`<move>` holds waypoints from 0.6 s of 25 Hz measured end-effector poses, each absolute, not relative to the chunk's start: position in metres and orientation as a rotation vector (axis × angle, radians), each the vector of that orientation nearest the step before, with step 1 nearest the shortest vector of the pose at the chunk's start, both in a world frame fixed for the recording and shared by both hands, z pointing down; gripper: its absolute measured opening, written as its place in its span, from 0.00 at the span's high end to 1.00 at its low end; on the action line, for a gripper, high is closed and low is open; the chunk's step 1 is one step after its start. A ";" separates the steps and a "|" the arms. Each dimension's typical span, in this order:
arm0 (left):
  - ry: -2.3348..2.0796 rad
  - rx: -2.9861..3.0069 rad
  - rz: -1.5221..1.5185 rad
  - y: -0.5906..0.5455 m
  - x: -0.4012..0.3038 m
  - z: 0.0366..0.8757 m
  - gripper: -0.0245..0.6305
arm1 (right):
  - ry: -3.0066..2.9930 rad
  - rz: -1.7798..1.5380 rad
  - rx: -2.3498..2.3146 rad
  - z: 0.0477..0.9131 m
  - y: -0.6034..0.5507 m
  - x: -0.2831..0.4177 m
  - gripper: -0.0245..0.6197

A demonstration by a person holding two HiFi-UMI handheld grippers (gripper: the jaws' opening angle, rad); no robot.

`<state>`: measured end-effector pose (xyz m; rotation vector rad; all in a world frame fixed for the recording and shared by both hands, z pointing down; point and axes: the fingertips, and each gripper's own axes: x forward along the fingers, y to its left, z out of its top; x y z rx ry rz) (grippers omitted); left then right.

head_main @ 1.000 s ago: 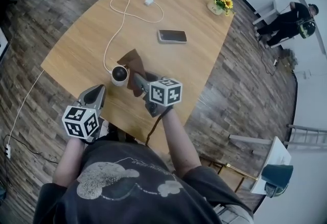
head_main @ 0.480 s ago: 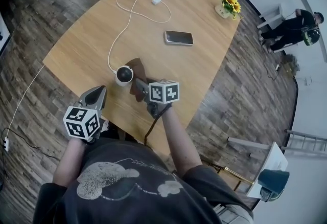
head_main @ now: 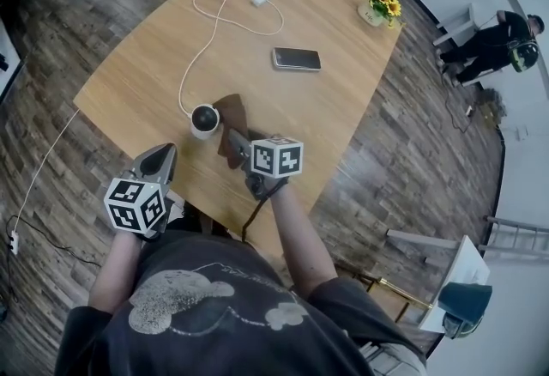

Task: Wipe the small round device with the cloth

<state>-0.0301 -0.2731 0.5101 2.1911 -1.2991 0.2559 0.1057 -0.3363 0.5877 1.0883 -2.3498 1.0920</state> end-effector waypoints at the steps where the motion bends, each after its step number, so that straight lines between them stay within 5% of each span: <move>1: -1.306 2.189 0.256 -0.270 -0.030 0.509 0.93 | -2.367 1.090 1.103 0.581 -0.334 0.108 0.85; 15: -1.450 2.166 0.207 -0.243 -0.052 0.498 0.93 | -2.520 1.021 1.196 0.517 -0.313 0.104 0.85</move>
